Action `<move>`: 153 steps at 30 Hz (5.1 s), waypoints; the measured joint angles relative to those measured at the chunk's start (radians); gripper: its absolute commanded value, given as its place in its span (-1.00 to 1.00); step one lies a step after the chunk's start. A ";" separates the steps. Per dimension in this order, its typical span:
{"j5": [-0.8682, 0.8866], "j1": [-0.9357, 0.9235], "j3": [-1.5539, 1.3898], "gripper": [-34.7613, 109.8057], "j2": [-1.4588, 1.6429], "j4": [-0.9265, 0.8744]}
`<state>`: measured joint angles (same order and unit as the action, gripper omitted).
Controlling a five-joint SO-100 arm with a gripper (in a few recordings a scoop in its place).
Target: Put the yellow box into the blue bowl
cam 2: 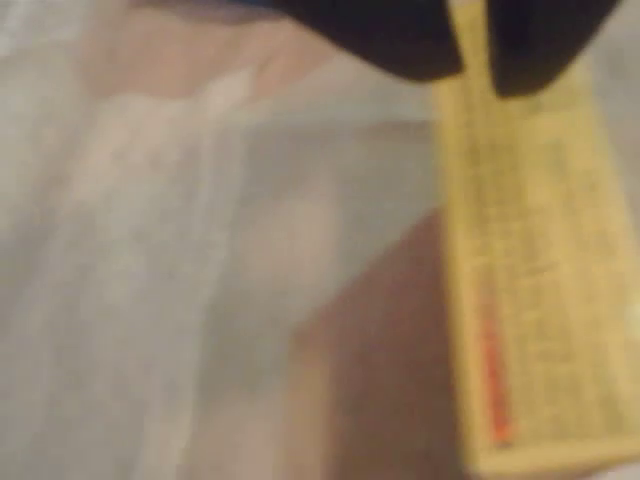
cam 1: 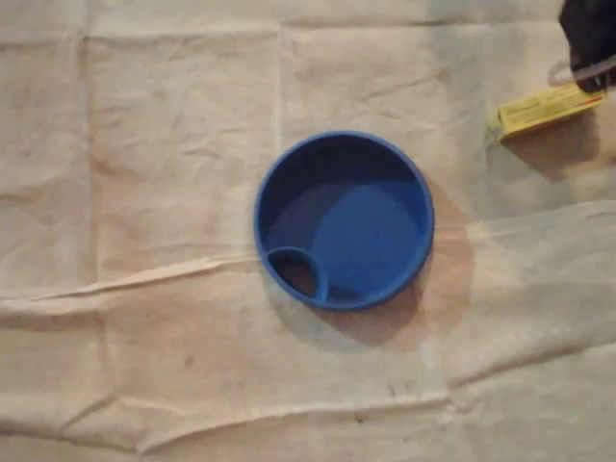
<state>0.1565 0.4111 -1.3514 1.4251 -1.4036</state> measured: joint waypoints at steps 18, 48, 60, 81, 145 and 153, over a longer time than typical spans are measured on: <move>0.006 0.060 0.003 -0.21 -0.006 -0.048; 0.071 0.060 -0.078 -0.08 -0.018 -0.069; 0.071 0.060 -0.080 -0.08 -0.176 -0.025; 0.071 0.118 -0.080 -0.08 -0.176 0.009; 0.071 0.118 0.003 -0.27 -0.287 0.054; 0.071 0.112 0.003 -0.50 -0.287 0.055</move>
<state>0.2270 0.5231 -1.3484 1.1382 -1.3484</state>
